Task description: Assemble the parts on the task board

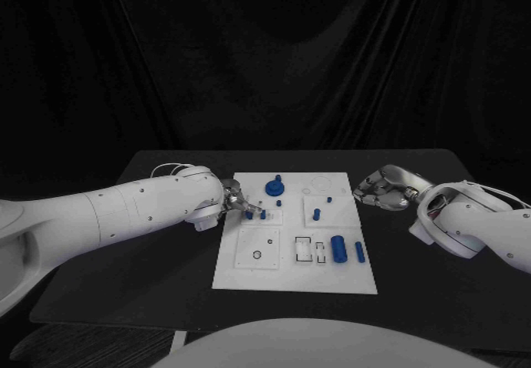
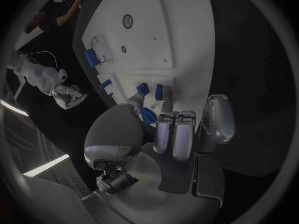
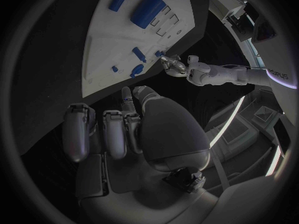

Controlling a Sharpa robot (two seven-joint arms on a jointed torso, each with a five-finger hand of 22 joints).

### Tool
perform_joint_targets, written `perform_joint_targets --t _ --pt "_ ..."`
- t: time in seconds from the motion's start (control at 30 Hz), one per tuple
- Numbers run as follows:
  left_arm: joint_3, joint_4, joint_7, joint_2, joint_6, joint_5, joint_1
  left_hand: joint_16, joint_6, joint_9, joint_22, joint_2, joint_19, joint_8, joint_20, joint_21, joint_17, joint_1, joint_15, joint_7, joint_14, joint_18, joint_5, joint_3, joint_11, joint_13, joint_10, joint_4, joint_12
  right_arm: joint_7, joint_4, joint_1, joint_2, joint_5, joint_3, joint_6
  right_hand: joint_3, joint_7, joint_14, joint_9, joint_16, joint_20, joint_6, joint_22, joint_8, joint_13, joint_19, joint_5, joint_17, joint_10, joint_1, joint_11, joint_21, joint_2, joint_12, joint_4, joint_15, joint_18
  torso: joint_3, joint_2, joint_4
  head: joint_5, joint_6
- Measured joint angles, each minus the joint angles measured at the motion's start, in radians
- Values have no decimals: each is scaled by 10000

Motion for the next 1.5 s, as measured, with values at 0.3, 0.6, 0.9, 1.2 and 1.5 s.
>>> perform_joint_targets --t 0.3,0.6,0.9,1.2,1.5 --pt "-31 9 16 -39 -58 -19 -15 0 -368 1688 -1 342 38 1746 -38 40 0 342 -38 -199 -38 0 0 -751 -71 0 4 424 0 -6 -7 -6 3 0 0 9 0 0 0 0 0 0 0 3 0 -1 0 0 0 0 0 0 0 0 0 0 0 0 -2 -2 0 -7 0" --pt "-39 16 35 -38 -115 -23 -25 0 -386 1796 -1 341 73 1824 -73 40 0 342 -38 -216 -37 -1 0 -751 -107 0 39 424 0 -10 -8 -10 -1 0 0 13 0 0 0 0 0 0 0 2 0 -2 0 0 0 0 0 0 0 0 0 0 0 -1 -2 -3 0 -30 0" --pt "-49 49 64 -52 -207 -25 -36 0 -404 1837 -1 383 73 1859 -73 40 0 384 -75 -234 0 0 0 -780 -107 0 39 452 0 -12 -11 -13 -5 0 0 14 27 0 0 0 0 0 0 2 0 -3 0 0 0 0 0 0 0 0 0 -27 0 0 -2 -5 0 -45 0" --pt "-69 502 267 -391 -657 -23 -48 0 -509 1965 -2 509 73 2016 -73 108 0 157 -75 -236 0 -1 0 -1221 -107 0 39 505 0 -17 -8 -16 -40 1 0 14 27 0 0 0 0 0 0 1 0 -4 0 0 0 0 0 0 0 0 0 -27 0 0 0 -6 0 -85 0" --pt "-62 1179 833 -986 -1783 -19 572 0 -376 2238 -2 618 181 2525 -182 273 0 89 -134 -368 -12 -2 339 -1695 -211 0 9 479 0 -29 -14 -17 -58 1 0 16 27 0 0 0 0 0 0 0 0 -4 0 0 0 0 0 0 0 0 0 -27 0 -1 0 -6 1 -84 0"
